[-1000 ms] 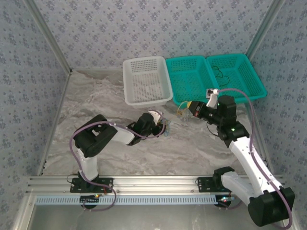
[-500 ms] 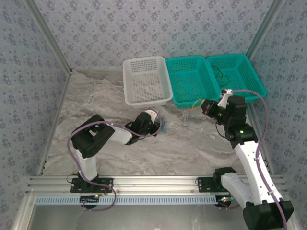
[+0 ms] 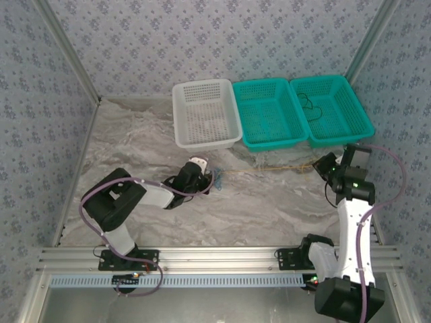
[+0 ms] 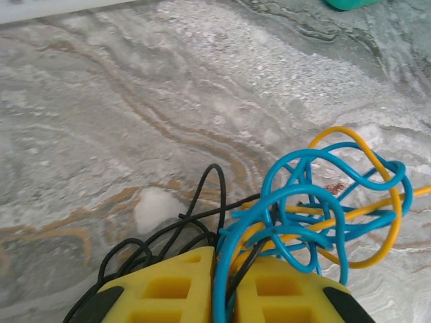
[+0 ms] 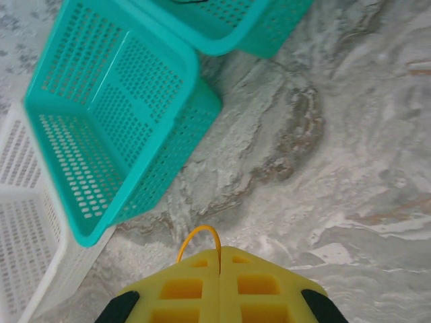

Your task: Untangle the cables

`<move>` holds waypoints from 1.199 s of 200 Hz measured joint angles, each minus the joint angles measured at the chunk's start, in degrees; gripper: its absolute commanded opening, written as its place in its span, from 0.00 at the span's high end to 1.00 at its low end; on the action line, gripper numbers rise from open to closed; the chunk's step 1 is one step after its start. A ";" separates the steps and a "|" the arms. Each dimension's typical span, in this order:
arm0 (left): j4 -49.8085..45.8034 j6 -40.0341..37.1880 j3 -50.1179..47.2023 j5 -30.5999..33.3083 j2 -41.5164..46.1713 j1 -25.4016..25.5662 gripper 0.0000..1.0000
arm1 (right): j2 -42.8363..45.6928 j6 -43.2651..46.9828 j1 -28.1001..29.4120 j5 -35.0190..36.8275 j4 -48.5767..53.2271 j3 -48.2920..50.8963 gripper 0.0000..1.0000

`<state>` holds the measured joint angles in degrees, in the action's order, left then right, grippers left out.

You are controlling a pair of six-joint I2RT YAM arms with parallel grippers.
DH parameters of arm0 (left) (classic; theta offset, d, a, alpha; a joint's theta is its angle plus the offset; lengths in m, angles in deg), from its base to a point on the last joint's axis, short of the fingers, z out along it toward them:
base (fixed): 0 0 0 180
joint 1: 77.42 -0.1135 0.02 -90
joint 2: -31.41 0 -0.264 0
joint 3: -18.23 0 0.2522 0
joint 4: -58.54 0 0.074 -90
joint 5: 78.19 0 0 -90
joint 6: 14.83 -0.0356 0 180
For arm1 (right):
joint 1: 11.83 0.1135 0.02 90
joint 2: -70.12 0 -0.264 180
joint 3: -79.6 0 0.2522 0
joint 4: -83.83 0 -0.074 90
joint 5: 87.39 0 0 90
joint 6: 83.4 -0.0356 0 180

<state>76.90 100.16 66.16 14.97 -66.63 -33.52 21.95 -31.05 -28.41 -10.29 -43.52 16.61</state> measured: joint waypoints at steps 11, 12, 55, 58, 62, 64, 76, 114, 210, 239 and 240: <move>-0.42 0.20 -0.59 0.72 0.57 -0.39 0.82 | 0.28 0.02 -1.46 0.11 0.83 0.00 1.00; -0.44 0.20 -0.63 0.76 0.61 -0.42 0.82 | 0.31 0.02 -1.55 0.13 0.90 0.00 1.00; -0.50 1.03 -3.80 1.44 3.65 -2.78 0.74 | 1.68 0.39 -11.04 -0.83 5.07 -0.52 1.00; -0.52 1.07 -4.11 1.60 3.98 -2.97 0.74 | 1.68 0.52 -11.65 -0.83 5.33 -0.66 1.00; -0.66 1.09 -4.44 1.86 4.39 -3.08 0.73 | 1.68 0.76 -12.39 -0.79 5.62 -0.83 1.00; -0.70 1.18 -4.61 2.19 4.59 -3.19 0.73 | 1.68 0.90 -12.79 -0.70 5.73 -0.94 1.00; -1.38 1.27 -5.84 3.56 5.66 -4.26 0.73 | 1.70 1.25 -14.58 0.35 5.75 -1.55 1.00; -2.43 1.66 -8.00 6.51 7.89 -6.82 0.75 | 2.14 1.11 -16.96 1.05 4.13 -2.01 1.00; -5.31 2.05 -7.69 7.39 9.11 -7.15 0.72 | -0.59 3.34 -4.22 -1.46 -0.02 -0.02 1.00; -8.59 4.31 -8.13 12.76 11.08 -7.17 0.72 | 0.70 3.65 -3.10 5.25 0.68 -2.84 1.00; -8.68 4.37 -8.17 12.92 11.13 -7.17 0.72 | 0.87 3.63 -3.15 5.70 0.70 -2.99 1.00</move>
<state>68.22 104.54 57.99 27.89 -55.50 -40.69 22.83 -27.42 -31.56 -4.59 -42.82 13.61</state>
